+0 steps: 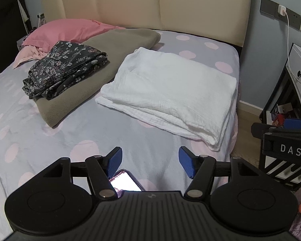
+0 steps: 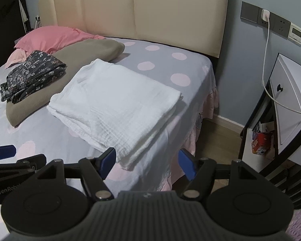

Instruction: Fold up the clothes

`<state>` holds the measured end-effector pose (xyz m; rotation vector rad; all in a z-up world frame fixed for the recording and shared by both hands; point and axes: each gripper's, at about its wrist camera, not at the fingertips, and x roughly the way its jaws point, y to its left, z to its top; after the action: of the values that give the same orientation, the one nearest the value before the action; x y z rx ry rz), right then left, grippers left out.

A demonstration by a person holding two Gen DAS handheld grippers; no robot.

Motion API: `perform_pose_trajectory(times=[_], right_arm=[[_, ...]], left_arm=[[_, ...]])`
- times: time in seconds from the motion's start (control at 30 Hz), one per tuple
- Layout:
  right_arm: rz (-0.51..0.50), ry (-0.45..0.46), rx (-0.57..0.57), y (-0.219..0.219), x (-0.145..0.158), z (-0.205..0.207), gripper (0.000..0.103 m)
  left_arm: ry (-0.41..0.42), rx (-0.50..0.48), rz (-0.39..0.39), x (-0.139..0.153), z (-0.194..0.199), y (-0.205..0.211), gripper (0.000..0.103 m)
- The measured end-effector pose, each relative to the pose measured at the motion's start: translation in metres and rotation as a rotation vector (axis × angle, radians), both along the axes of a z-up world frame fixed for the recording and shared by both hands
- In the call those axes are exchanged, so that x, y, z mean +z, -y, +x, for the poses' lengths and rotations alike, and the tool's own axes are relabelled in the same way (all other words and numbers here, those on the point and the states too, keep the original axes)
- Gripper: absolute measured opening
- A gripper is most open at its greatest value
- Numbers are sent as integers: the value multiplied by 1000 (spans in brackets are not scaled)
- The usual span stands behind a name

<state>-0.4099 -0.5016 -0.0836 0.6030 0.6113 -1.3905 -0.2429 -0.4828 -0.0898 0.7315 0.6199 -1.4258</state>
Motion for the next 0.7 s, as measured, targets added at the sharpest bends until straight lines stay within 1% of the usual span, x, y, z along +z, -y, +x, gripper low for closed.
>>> perform_pose_trajectory(times=[0.13,0.23,0.43,0.6,0.7], right_arm=[[-7,-4,3,-1,1,1,71],[-37,6,-7,-3,5,1,72],[-76,8,-9,-7,10,2,72],[-88,6,-15,-8,12,3,72],[-94,5,-10,-9,13,5,72]], left_arm=[[10,-15,-9,0,-2,-1,61],[27,-20,-34,2,-4,-2,61],[29,-11,-81,11,-5,-3,61],[32,-5,-108,15,-6,-4,61],[28,-1,-110,15,-5,-4,61]])
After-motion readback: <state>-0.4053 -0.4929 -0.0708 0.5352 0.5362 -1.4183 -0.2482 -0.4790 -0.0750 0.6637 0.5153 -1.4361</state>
